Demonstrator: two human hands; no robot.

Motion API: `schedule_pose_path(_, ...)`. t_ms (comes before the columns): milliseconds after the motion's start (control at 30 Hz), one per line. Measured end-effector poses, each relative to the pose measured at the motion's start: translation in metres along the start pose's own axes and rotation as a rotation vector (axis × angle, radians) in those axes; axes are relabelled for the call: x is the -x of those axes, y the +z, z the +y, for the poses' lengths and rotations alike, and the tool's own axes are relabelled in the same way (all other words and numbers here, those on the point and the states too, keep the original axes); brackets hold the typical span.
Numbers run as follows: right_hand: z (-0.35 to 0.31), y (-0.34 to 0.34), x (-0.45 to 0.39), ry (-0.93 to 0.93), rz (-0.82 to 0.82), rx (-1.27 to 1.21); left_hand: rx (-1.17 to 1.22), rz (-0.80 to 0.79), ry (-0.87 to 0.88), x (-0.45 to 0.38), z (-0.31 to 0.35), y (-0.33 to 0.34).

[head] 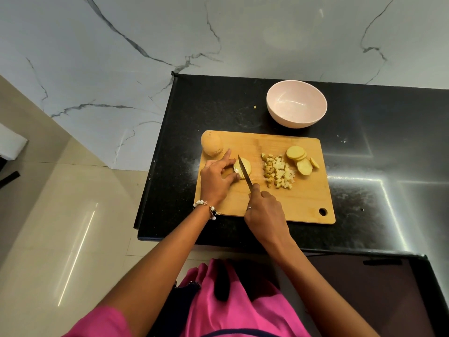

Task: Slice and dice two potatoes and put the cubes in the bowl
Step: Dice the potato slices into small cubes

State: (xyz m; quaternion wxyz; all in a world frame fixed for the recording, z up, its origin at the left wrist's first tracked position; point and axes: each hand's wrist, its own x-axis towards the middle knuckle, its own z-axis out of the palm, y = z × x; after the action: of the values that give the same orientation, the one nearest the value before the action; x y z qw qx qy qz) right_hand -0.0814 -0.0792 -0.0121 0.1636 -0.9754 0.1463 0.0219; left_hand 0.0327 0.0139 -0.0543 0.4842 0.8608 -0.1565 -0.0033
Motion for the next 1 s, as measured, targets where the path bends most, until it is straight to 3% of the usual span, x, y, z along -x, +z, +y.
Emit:
schedule_pose_path(700,-0.012,0.014,0.007,-0.054,-0.014,0.18,-0.031,0.122,-0.025,0.002,0.0,0.005)
schedule_pose_path(833,-0.005,0.005,0.02,-0.052,-0.102,0.088,-0.034,0.105,-0.034,0.002,0.001,0.004)
schedule_pose_path(1000,0.005,-0.011,0.02,-0.011,-0.051,-0.037,-0.012,0.064,-0.03,0.001,0.0,0.002)
